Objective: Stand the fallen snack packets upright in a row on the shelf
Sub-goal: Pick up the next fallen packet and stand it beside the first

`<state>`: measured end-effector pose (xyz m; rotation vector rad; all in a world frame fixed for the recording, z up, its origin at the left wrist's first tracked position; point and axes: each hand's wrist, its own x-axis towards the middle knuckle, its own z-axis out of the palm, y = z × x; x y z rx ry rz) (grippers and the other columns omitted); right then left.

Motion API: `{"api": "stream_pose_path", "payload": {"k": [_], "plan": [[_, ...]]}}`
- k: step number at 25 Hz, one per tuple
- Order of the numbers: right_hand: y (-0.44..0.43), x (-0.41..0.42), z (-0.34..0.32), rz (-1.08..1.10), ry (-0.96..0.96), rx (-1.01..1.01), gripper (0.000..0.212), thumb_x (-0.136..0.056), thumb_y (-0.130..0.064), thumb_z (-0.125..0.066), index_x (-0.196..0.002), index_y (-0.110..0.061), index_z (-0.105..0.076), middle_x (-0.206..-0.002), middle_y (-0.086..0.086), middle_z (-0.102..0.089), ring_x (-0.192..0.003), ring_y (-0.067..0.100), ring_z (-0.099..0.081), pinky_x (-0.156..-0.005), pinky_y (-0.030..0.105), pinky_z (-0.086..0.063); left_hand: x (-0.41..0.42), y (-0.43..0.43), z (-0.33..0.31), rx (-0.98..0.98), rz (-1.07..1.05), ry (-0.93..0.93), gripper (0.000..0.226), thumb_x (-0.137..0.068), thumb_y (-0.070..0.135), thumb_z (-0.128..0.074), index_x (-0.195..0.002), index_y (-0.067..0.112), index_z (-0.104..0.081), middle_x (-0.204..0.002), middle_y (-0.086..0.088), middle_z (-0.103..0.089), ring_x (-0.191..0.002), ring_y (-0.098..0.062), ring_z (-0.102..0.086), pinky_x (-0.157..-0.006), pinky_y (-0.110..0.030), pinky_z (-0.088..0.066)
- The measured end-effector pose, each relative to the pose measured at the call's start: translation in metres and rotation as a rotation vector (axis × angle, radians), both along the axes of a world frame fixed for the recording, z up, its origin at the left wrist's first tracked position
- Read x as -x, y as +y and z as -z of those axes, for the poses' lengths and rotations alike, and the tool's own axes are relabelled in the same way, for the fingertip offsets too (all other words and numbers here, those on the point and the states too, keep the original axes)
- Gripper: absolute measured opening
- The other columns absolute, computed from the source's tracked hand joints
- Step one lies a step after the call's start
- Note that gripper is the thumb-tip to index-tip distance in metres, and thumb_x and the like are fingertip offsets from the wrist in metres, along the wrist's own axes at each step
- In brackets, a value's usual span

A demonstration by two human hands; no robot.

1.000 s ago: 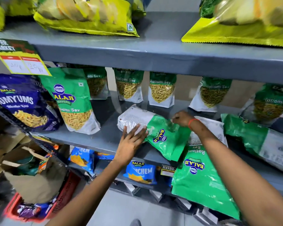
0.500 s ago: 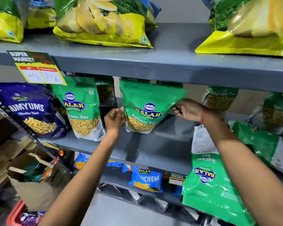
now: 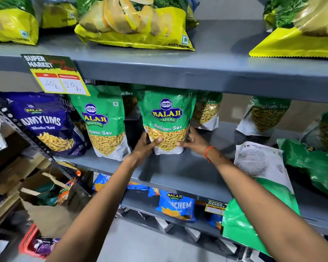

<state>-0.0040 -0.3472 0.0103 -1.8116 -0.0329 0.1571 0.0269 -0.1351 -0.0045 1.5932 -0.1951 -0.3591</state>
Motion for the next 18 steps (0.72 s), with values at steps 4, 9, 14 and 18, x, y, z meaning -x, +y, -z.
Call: {"api": "stream_pose_path", "payload": {"k": [4, 9, 14, 18], "plan": [[0.008, 0.027, -0.001, 0.076, -0.050, 0.131, 0.081, -0.076, -0.013, -0.072, -0.140, -0.011, -0.023, -0.145, 0.012, -0.041, -0.132, 0.022, -0.039, -0.113, 0.040, -0.031, 0.012, 0.004, 0.003, -0.091, -0.031, -0.045, 0.060, -0.073, 0.037, -0.073, -0.125, 0.027, -0.044, -0.127, -0.010, -0.061, -0.116, -0.031, -0.058, -0.100, -0.056, -0.045], [0.019, 0.058, 0.000, 0.102, -0.032, 0.088, 0.070, -0.081, -0.016, -0.067, -0.138, -0.018, -0.027, -0.141, 0.005, -0.045, -0.125, 0.015, -0.042, -0.103, 0.029, -0.032, 0.032, 0.015, 0.001, -0.064, -0.006, -0.093, 0.057, -0.075, 0.034, -0.069, -0.125, 0.022, -0.045, -0.131, -0.011, -0.058, -0.121, -0.028, -0.055, -0.101, -0.051, -0.045], [0.021, 0.068, 0.000, 0.134, 0.016, 0.150, 0.059, -0.085, -0.024, -0.062, -0.135, -0.018, -0.031, -0.142, 0.009, -0.046, -0.128, 0.027, -0.044, -0.109, 0.042, -0.036, 0.041, 0.012, -0.010, -0.081, -0.073, -0.153, 0.025, -0.085, 0.018, -0.065, -0.102, 0.016, -0.048, -0.095, -0.016, -0.059, -0.088, 0.001, -0.059, -0.083, -0.019, -0.043], [0.013, 0.072, -0.015, 0.103, 0.009, 0.399, 0.042, -0.092, -0.022, -0.051, -0.131, -0.014, -0.038, -0.140, 0.010, -0.048, -0.125, 0.028, -0.049, -0.104, 0.038, -0.039, 0.055, 0.003, -0.013, -0.207, -0.242, -0.324, 0.075, -0.083, 0.048, -0.054, -0.142, 0.012, -0.024, -0.140, -0.016, -0.047, -0.130, -0.023, -0.045, -0.108, -0.044, -0.038]]}}
